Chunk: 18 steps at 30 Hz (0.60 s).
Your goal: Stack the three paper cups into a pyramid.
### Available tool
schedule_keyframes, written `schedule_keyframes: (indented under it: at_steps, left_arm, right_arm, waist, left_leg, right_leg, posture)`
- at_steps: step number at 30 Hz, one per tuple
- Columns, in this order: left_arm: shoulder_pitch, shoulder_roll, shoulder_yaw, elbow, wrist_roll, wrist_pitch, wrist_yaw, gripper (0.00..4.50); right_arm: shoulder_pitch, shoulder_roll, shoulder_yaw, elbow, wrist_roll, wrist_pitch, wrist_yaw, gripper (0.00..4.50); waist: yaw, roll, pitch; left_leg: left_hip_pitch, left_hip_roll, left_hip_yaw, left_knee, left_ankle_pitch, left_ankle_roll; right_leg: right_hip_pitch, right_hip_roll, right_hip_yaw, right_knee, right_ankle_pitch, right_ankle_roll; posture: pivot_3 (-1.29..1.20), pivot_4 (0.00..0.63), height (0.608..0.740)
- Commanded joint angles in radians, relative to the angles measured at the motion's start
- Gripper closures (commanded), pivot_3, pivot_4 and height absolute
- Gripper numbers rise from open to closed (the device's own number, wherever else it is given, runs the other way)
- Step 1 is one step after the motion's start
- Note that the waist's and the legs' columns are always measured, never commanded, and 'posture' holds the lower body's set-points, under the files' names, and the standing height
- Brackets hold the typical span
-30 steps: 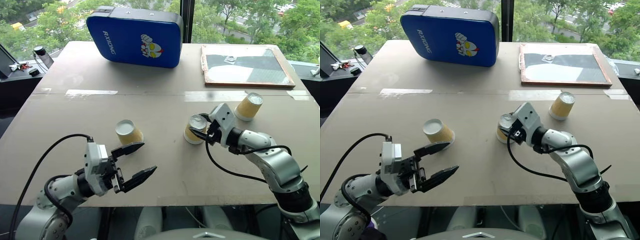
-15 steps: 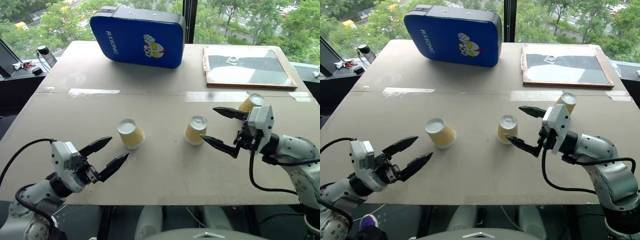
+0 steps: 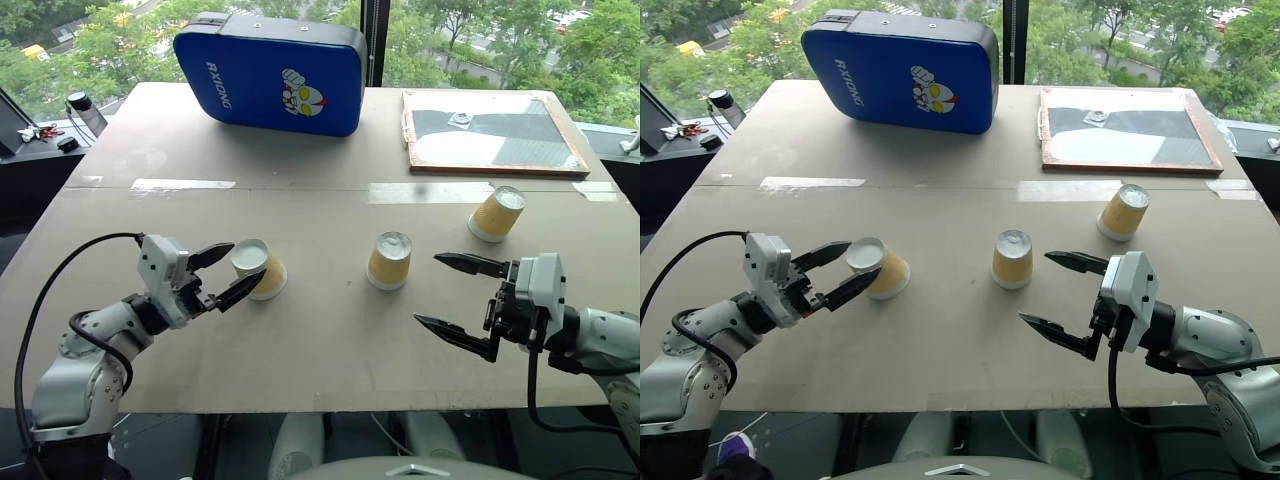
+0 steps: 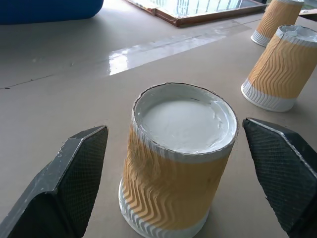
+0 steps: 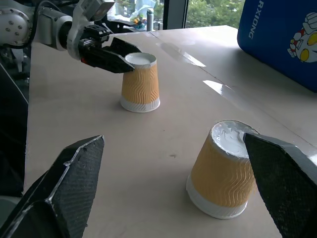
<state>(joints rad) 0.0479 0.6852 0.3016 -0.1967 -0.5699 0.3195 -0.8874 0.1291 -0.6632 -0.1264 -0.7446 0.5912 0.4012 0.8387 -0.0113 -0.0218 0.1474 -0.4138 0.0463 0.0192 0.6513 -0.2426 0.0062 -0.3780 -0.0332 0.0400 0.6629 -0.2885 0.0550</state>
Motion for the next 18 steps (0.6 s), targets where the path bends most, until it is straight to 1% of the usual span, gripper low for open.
schedule_keyframes:
  at_steps: [1, 3, 5, 8, 10, 15, 18]
  left_arm:
    - [-0.035, 0.006, -0.022, 0.021, 0.024, -0.027, -0.023, 1.39]
    - [-0.051, 0.008, -0.031, 0.038, 0.030, -0.034, -0.038, 2.11]
    - [-0.078, 0.008, -0.037, 0.058, 0.027, -0.041, -0.058, 2.11]
    - [-0.142, 0.002, -0.065, 0.058, -0.018, -0.008, -0.112, 2.11]
    - [-0.195, -0.013, -0.104, 0.058, -0.032, 0.017, -0.135, 2.11]
    - [-0.300, -0.055, -0.193, 0.117, 0.007, 0.005, -0.177, 2.11]
    - [-0.362, -0.089, -0.244, 0.163, 0.030, -0.006, -0.197, 2.11]
  right_arm:
    - [0.028, 0.002, -0.025, -0.051, -0.011, -0.041, -0.022, 0.00]
    - [0.044, 0.002, -0.026, -0.057, -0.017, -0.048, -0.032, 0.00]
    - [0.056, 0.003, -0.033, -0.064, -0.018, -0.050, -0.043, 0.00]
    - [0.081, 0.005, -0.042, -0.071, -0.030, -0.058, -0.062, 0.00]
    - [0.098, 0.008, -0.043, -0.081, -0.037, -0.062, -0.076, 0.00]
    - [0.132, 0.010, -0.054, -0.099, -0.048, -0.066, -0.107, 0.00]
    - [0.179, 0.012, -0.087, -0.114, -0.055, -0.077, -0.118, 0.00]
  waist:
    - [0.000, 0.000, 0.000]
    - [0.000, 0.000, 0.000]
    - [0.000, 0.000, 0.000]
    - [0.005, 0.000, 0.000]
    - [0.008, 0.000, 0.000]
    - [0.007, 0.000, 0.000]
    - [0.004, 0.000, 0.000]
  left_leg:
    - [0.000, 0.000, 0.000, 0.000, 0.000, 0.000]
    - [0.000, 0.000, 0.000, 0.000, 0.000, 0.000]
    - [0.000, 0.000, 0.000, 0.000, 0.000, 0.000]
    - [0.000, 0.000, 0.000, 0.000, 0.000, 0.000]
    - [0.000, 0.000, 0.000, 0.000, 0.000, 0.000]
    - [0.000, -0.001, 0.000, 0.001, 0.000, 0.000]
    - [0.000, -0.001, 0.000, 0.001, 0.000, 0.000]
  right_leg:
    - [0.000, 0.000, 0.000, 0.000, 0.000, 0.000]
    - [0.000, 0.000, 0.000, 0.000, 0.000, 0.000]
    - [0.000, 0.000, 0.000, 0.000, 0.000, 0.000]
    - [0.000, 0.000, -0.001, 0.000, 0.000, 0.000]
    - [0.000, 0.000, -0.001, 0.000, 0.000, 0.000]
    - [0.000, 0.000, 0.000, 0.000, 0.000, 0.000]
    - [0.000, 0.000, 0.000, 0.000, 0.000, 0.000]
  posture:
    - [0.00, 0.150, 0.740]
    - [0.00, 0.150, 0.740]
    - [0.00, 0.150, 0.740]
    - [0.00, 0.150, 0.740]
    - [0.00, 0.150, 0.740]
    - [0.00, 0.150, 0.740]
    - [0.00, 0.150, 0.740]
